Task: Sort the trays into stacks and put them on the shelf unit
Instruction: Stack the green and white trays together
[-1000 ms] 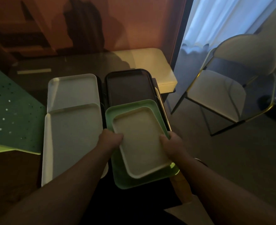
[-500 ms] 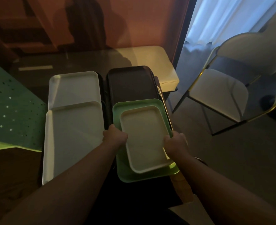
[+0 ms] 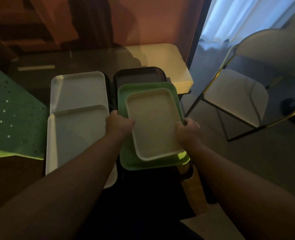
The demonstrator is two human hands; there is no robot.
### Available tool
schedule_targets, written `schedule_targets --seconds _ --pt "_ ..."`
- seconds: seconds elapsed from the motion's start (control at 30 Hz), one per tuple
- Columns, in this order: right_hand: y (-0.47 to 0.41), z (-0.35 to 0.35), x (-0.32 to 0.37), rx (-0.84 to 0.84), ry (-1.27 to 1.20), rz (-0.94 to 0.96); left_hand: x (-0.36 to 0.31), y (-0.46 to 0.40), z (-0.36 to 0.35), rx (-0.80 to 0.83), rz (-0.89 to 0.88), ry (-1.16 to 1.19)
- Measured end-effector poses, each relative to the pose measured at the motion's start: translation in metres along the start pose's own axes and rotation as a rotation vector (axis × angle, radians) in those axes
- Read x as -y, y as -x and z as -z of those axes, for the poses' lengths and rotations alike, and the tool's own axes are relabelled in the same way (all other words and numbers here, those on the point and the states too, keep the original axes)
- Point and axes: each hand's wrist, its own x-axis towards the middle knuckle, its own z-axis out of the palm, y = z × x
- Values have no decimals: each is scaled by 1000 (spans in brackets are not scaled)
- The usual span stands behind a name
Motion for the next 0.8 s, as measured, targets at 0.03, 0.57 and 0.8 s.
schedule_targets --seconds 0.03,0.57,0.8 --pt "-8 -1 9 5 -10 7 -6 -6 2 -2 -10 14" --pt "-101 -33 75 123 176 81 -43 -89 7 100 47 229" --pt "-117 -53 58 27 248 89 -32 -104 -5 127 -6 91"
